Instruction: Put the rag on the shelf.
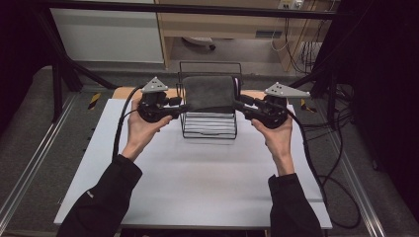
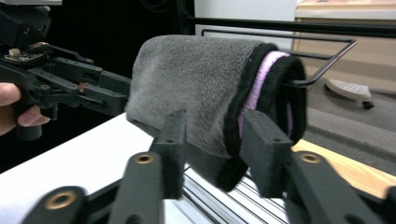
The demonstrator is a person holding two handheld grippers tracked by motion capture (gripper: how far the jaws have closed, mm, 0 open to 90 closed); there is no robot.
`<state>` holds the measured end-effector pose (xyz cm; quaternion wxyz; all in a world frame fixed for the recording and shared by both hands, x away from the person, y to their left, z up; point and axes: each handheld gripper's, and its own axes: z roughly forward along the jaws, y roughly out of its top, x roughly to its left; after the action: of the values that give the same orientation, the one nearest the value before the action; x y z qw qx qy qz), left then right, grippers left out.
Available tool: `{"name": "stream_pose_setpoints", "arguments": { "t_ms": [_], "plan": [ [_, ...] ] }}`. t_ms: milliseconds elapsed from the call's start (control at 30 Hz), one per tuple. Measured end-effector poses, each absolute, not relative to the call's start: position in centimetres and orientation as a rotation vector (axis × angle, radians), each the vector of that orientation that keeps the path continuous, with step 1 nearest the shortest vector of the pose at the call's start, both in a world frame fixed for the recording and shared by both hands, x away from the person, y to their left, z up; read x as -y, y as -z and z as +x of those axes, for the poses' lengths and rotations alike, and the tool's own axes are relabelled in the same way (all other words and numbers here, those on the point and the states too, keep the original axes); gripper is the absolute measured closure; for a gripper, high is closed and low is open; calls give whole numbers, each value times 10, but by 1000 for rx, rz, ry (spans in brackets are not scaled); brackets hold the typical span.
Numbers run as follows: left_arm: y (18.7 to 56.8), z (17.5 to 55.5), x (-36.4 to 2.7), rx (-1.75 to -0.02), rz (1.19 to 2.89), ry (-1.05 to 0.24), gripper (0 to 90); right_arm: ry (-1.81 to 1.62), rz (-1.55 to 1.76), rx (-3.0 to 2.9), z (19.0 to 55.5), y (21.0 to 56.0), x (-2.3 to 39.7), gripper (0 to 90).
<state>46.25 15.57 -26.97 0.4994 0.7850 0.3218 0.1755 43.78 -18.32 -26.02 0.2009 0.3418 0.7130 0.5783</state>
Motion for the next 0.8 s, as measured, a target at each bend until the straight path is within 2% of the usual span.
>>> {"name": "stream_pose_setpoints", "arguments": {
  "t_ms": [100, 367, 600, 800],
  "plan": [
    [274, 456, -166, -797, 1916, -438, 433, -1613, 950, -2013, 432, 259, 187, 375],
    [290, 440, -192, -818, 1935, -450, 302, -1557, 965, -2042, 418, 262, 197, 174],
    [307, 422, -215, -859, 1945, -502, 154, -1546, 990, -2065, 408, 278, 206, 84],
    [329, 409, -232, -888, 1955, -498, 101, -1538, 1028, -2087, 400, 301, 215, 54]
  ]
}}
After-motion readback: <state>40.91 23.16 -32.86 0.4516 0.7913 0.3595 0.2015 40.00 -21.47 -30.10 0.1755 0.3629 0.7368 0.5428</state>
